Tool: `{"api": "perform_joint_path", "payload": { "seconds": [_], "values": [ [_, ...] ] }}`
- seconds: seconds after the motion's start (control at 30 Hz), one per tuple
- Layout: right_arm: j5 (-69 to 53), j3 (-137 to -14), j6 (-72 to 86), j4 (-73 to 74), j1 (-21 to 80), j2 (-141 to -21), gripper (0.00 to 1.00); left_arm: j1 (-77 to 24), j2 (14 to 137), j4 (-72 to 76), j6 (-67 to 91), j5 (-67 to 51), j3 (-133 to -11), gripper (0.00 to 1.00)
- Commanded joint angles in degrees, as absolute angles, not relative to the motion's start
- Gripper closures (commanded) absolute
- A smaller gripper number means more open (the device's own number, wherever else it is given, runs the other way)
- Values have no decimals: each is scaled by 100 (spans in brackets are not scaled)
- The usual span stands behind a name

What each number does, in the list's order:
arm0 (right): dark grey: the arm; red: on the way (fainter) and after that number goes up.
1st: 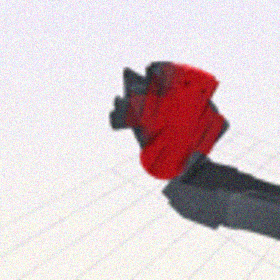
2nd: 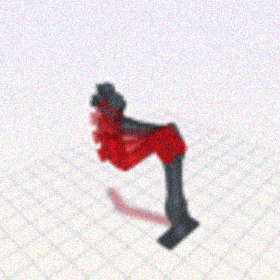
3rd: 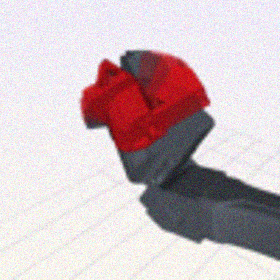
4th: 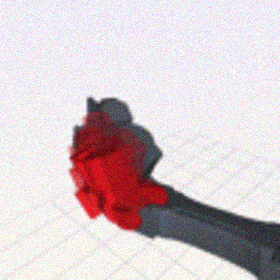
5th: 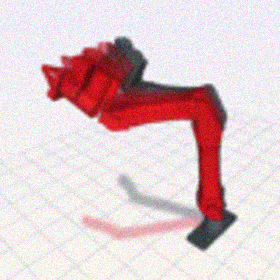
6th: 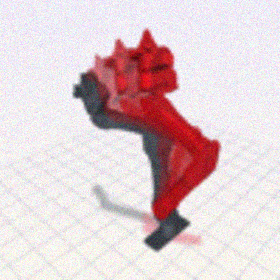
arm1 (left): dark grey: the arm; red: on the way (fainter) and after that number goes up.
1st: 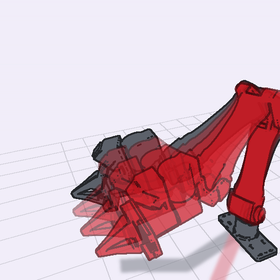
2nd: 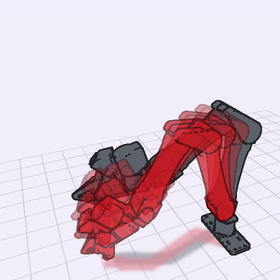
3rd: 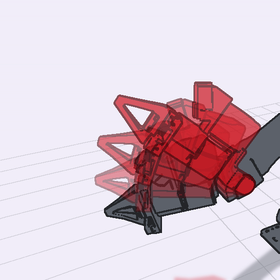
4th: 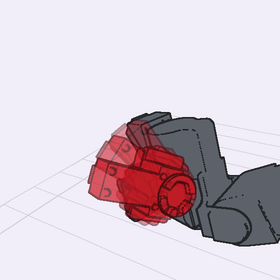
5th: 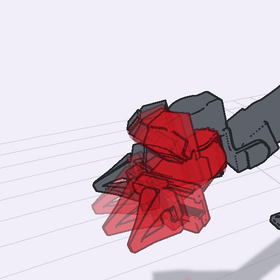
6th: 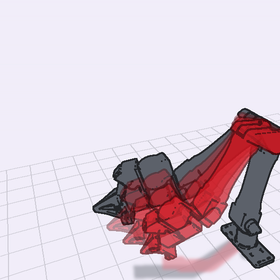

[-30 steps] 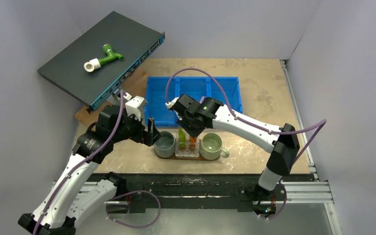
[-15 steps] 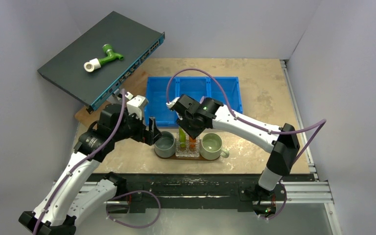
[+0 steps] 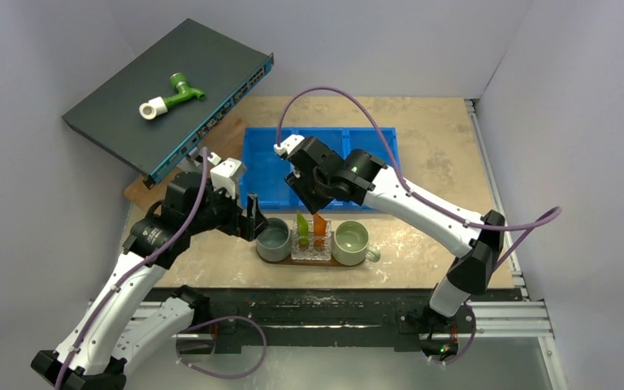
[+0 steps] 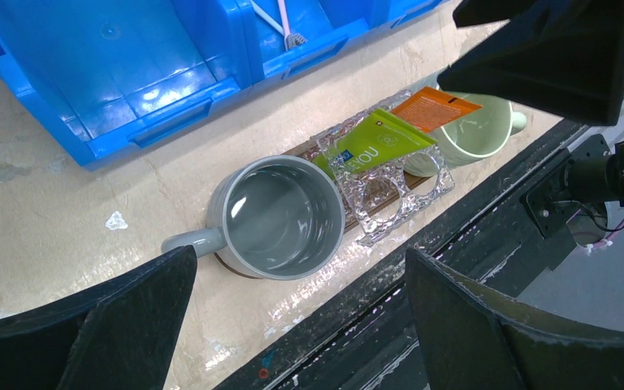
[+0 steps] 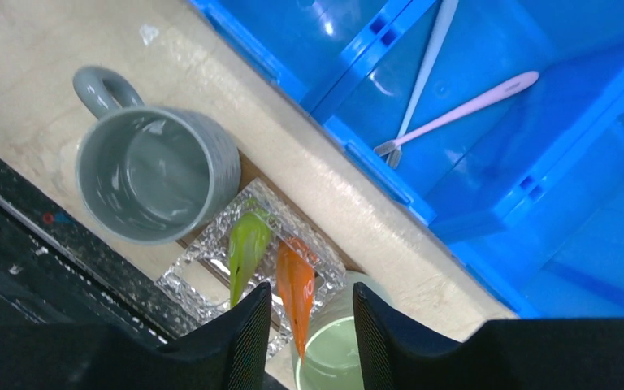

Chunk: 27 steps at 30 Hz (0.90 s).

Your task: Prepare toiletry sets of a toothbrush and toothpaste on the tray

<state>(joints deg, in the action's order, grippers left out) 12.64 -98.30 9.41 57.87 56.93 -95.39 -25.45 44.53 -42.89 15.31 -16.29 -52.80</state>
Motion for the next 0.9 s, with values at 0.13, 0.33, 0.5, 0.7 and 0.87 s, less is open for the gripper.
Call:
{"api": "perform_joint_path", "payload": {
  "seconds": [0.13,0.33,0.5,0.7,0.87],
  "values": [
    [1564,-10266,934,5257,5259,-9621,54,-2522,4431,-4069,1392,-1644,-5302,1],
    [990,-10166,923,4788,4672,-9984,54,-2518,4403,-4072,1389,-1626,-5300,1],
    [715,-10193,915,4479,4400,-10404,53,-2521,4378,-4072,1398,-1626,-5300,1],
    [561,-10271,1007,4173,4153,-10990,52,-2525,4368,-4075,1390,-1613,-5300,1],
    [460,-10266,1082,3904,4036,-11413,51,-2522,4397,-4077,1385,-1595,-5302,1]
  ]
}}
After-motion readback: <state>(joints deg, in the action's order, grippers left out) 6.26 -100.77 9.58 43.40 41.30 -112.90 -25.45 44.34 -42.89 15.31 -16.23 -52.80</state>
